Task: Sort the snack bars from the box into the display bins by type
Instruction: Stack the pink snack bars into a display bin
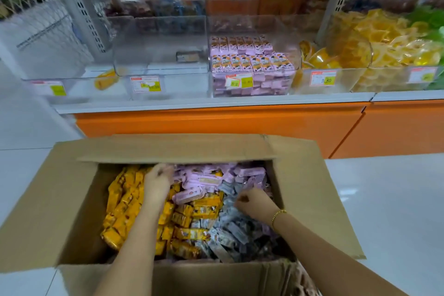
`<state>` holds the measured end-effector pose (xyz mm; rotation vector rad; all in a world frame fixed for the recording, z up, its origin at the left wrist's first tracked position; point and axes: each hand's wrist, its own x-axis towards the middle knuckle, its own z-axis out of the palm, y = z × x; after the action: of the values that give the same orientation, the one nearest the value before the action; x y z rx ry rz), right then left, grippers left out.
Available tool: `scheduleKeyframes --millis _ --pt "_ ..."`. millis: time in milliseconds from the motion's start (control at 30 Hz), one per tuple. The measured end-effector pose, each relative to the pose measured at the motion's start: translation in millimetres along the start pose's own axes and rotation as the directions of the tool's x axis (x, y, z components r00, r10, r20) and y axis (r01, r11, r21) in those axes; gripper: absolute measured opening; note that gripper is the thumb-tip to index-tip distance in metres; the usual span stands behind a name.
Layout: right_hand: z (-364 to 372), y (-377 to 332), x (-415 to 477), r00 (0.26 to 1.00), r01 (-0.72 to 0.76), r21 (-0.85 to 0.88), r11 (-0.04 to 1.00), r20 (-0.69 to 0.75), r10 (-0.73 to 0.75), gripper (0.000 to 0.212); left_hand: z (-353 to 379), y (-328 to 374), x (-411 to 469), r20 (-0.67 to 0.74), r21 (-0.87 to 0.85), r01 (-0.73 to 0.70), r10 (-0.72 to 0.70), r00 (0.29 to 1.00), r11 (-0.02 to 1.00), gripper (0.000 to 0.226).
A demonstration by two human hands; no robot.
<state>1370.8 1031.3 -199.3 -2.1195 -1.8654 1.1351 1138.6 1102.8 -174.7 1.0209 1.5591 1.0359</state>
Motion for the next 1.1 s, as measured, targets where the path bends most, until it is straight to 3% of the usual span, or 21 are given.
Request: scheduleKeyframes --millis 33,133,200,300,467,667,900,1000,1100 --pt "6.5 -2.2 2.6 1.000 0.004 0.018 1.000 -0.006 -0.004 0.024 -3.3 11.1 8.2 -0.012 0.105 -0.101 0.102 0.995 0.989 0.018" --pt "21.9 -9.9 19.1 1.000 0.025 0.049 0.998 0.013 -0.025 0.021 -22.0 48.4 44.5 0.086 0.343 -0.328 0.318 0.944 0.880 0.048" --pt "28.3 -14.8 32.4 1.000 0.019 0.008 1.000 0.012 -0.019 0.015 -33.4 69.8 68.8 0.205 0.498 -0.452 0.406 0.891 0.740 0.060" --pt "34.1 -20.6 52.6 0.997 0.032 -0.091 0.995 -0.063 -0.037 0.019 -42.4 75.5 97.1 0.369 0.615 -0.540 0.395 0.841 0.575 0.071" --pt "50.0 -26.6 95.4 0.992 0.088 -0.254 0.963 -0.061 -0.106 0.067 -44.2 63.1 121.8 0.438 0.671 -0.540 0.316 0.842 0.508 0.079" --pt "78.5 -24.4 135.2 0.978 0.162 -0.389 0.907 -0.061 -0.201 0.082 -37.2 58.0 139.9 0.449 0.654 -0.545 0.311 0.838 0.525 0.077" --pt "86.2 -21.9 162.6 0.955 0.165 -0.543 0.824 -0.120 -0.271 0.070 -32.0 57.9 144.1 0.412 0.584 -0.511 0.313 0.856 0.630 0.078" --pt "76.0 -26.1 153.9 0.958 0.170 -0.441 0.881 -0.134 -0.252 0.070 -26.2 59.6 141.3 0.385 0.580 -0.488 0.308 0.870 0.652 0.079" --pt "58.8 -26.5 128.2 0.967 0.131 -0.180 0.975 -0.192 -0.165 0.072 -16.7 66.4 131.0 0.303 0.571 -0.405 0.276 0.912 0.714 0.076"
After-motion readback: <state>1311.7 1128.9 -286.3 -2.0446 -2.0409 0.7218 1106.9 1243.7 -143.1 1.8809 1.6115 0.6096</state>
